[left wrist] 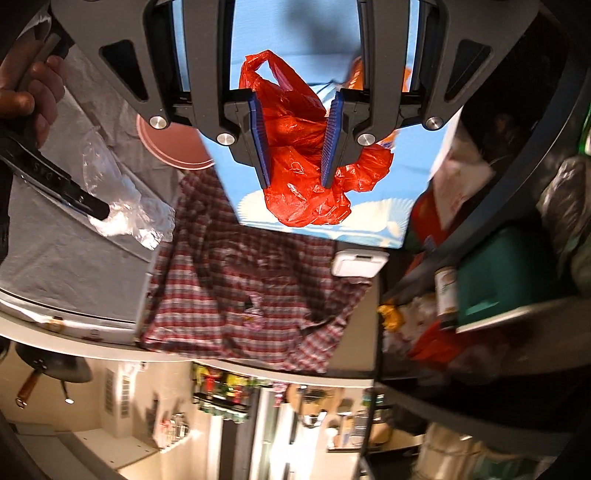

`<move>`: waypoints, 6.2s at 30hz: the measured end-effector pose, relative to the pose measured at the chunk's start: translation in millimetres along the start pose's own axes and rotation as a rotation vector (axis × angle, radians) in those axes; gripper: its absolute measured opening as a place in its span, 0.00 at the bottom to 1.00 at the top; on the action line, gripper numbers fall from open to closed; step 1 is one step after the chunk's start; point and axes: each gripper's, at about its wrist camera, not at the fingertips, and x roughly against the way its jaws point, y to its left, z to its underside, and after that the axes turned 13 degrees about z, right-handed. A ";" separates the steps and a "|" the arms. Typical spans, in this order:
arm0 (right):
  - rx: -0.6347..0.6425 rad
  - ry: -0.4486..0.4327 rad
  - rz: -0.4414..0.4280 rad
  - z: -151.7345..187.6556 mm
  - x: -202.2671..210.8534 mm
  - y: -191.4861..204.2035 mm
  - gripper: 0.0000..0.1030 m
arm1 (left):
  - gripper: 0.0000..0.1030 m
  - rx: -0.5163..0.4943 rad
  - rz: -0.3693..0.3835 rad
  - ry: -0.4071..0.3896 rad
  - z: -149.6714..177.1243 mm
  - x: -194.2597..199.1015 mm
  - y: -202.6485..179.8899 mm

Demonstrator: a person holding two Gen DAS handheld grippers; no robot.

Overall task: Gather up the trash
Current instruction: 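Carry both bags over the pink bin and open both grippers to drop them, then grasp the orange snack bag with the left gripper while the right gripper grasps the black box, then carry the orange bag and black box to the pink bin and release both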

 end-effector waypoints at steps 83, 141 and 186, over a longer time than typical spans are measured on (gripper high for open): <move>-0.041 0.083 0.302 20.0 -116.4 -115.4 0.46 | 0.44 -0.125 0.290 0.139 0.6 -215.3 -117.5; 0.049 0.245 -0.108 62.1 -193.5 109.5 0.24 | 0.34 0.045 0.117 0.372 61.6 -142.3 187.0; 0.052 0.389 -0.078 58.3 -241.6 97.9 0.02 | 0.04 0.088 0.134 0.418 58.9 -153.0 202.0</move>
